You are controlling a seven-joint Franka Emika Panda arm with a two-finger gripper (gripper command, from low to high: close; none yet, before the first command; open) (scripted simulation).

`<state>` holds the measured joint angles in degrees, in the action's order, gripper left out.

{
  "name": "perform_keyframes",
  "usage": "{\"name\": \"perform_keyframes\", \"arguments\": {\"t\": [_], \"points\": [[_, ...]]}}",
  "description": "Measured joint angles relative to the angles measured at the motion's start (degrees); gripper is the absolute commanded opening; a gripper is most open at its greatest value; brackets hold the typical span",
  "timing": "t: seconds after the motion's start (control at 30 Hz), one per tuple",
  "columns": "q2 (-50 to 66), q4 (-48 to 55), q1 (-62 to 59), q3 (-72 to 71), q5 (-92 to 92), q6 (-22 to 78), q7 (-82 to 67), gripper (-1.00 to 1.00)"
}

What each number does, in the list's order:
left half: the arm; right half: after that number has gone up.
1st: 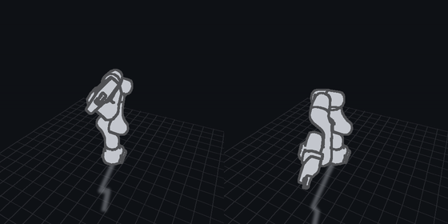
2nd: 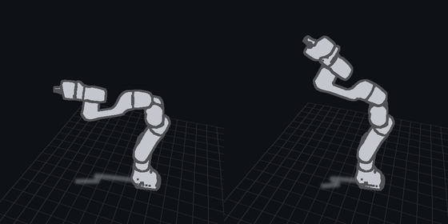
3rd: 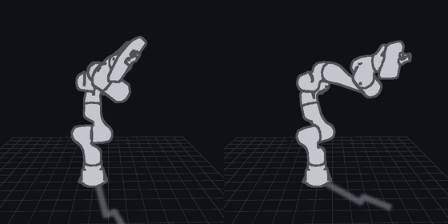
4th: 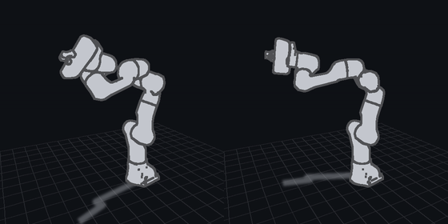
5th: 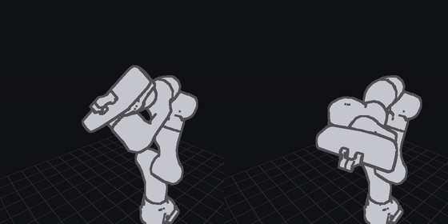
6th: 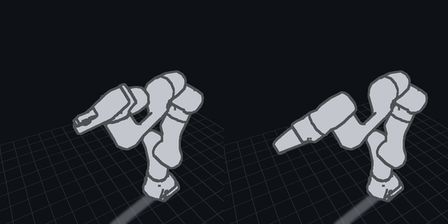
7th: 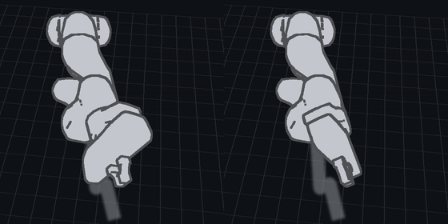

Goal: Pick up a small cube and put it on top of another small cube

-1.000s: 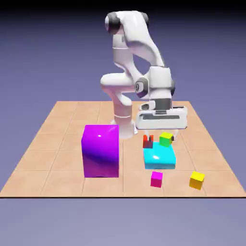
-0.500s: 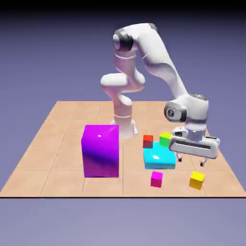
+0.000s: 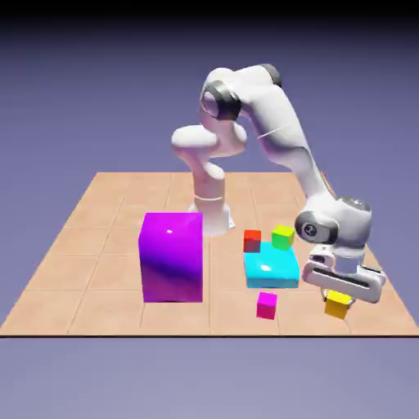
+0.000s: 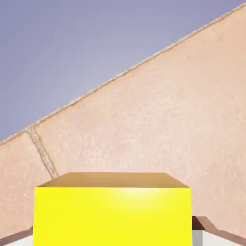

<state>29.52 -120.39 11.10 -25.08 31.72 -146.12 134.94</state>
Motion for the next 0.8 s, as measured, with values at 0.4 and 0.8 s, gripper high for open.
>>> {"name": "perform_keyframes", "arguments": {"t": [0.4, 0.8], "points": [[-24.9, -16.0, -4.3, -5.0, -19.5, 7.2, 3.1, -1.0], [-49.8, -32.3, -8.5, -9.8, -39.0, 14.2, 6.6, -1.0]]}}
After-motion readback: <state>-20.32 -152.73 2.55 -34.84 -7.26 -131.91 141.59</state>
